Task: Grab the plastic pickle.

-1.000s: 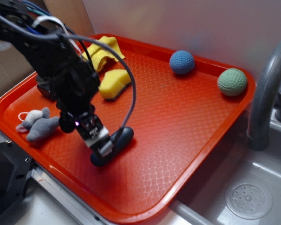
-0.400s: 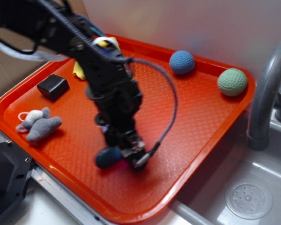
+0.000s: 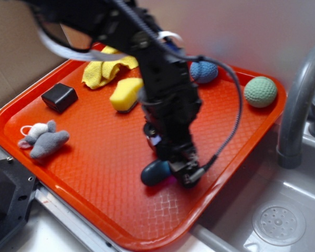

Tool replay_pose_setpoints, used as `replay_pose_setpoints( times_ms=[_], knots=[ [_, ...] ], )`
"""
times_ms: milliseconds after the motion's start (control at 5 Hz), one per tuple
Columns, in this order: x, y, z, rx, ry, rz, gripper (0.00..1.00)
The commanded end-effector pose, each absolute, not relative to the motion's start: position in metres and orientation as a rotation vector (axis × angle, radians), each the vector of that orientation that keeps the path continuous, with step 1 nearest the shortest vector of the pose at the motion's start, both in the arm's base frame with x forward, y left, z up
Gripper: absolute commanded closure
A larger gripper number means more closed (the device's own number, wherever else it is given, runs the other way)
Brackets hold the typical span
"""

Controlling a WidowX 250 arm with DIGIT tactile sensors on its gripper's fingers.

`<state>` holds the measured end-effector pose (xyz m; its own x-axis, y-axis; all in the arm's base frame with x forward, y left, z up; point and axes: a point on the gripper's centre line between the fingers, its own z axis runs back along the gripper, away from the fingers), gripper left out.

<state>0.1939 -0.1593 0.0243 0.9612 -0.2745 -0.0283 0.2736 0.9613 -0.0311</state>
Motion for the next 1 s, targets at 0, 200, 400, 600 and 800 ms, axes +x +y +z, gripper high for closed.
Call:
replay_pose_setpoints(
  times_ms=[0,200,400,600,800],
  knots=[
    [0.181,-0.105,0.129,0.056,-0.187,-0.173,1.0],
    [0.194,-0.08,0.178,0.051,-0.172,-0.091,1.0],
    [0.194,-0.062,0.212,0.146,-0.077,0.035,1.0],
    [0.183,-0.044,0.233,0.076,-0.15,0.108,1.0],
    [0.189,-0.042,0.224,0.092,-0.072,0.153,1.0]
  ],
)
